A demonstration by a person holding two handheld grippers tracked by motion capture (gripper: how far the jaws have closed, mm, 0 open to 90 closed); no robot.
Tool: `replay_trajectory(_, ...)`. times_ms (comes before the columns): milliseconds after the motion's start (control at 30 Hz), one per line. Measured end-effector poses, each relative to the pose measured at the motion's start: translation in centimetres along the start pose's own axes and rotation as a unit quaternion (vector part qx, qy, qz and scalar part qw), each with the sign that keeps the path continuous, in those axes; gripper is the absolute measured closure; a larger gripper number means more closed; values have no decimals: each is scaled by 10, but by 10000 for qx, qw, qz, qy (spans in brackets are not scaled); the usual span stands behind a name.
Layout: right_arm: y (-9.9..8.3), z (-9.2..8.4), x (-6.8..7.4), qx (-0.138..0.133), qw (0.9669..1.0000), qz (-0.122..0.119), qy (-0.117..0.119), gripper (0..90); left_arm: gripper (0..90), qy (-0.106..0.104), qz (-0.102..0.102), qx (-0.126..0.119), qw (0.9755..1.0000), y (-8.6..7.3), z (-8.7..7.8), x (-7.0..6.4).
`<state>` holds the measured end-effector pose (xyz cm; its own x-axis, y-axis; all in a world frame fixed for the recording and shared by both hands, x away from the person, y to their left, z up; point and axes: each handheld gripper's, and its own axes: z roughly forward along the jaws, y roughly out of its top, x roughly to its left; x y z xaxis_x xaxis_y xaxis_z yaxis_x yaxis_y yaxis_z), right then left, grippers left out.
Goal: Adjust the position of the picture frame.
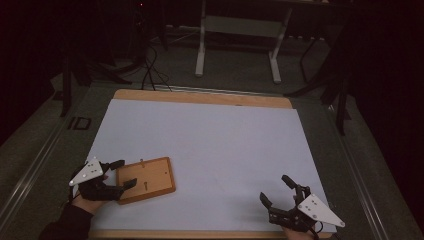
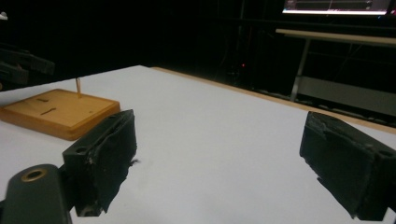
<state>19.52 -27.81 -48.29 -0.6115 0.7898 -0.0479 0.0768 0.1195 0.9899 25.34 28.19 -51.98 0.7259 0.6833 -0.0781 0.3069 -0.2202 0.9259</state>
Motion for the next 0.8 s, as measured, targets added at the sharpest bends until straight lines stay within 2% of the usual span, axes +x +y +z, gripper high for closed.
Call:
replay_trajectory(33,0,0,0,-11,10000,14,18,105,205,20,80,58,9999,1,4,2)
replay_trajectory(67,0,0,0,-17,10000,12,23,105,222,20,80,58,9999,1,4,2)
replay_trajectory(100,0,0,0,-14,10000,15,56,105,236,171,112,153,9997,2,9,5)
replay_trajectory(200,-1,0,0,-28,10000,27,74,105,269,221,106,201,9995,3,13,8)
replay_trajectory(233,-1,1,0,7,10000,46,84,105,321,198,113,216,9995,3,15,10)
replay_trajectory(267,-1,1,0,7,10000,46,84,105,321,166,113,252,9995,4,17,11)
replay_trajectory(300,-1,1,0,7,10000,46,84,105,363,166,113,252,9995,4,17,11)
replay_trajectory(333,-1,1,0,4,9999,61,123,105,363,71,127,316,9994,5,22,14)
replay_trajectory(433,-2,1,-1,8,9999,70,157,106,447,137,65,502,9986,5,33,18)
replay_trajectory(500,-2,1,-1,1,9998,69,176,106,473,119,69,526,9985,5,35,19)
replay_trajectory(600,-2,1,-1,-1,9998,100,181,108,512,213,-2,627,9978,6,44,20)
replay_trajectory(667,-2,1,-2,4,9998,112,180,108,542,183,-31,649,9977,6,45,20)
replay_trajectory(733,-3,1,-2,6,9998,119,186,108,575,220,-19,779,9967,5,49,20)
replay_trajectory(767,-3,1,-3,6,9997,136,208,108,583,351,5,860,9957,5,53,19)
replay_trajectory(800,-3,1,-3,6,9997,136,208,108,620,351,5,860,9957,5,53,19)
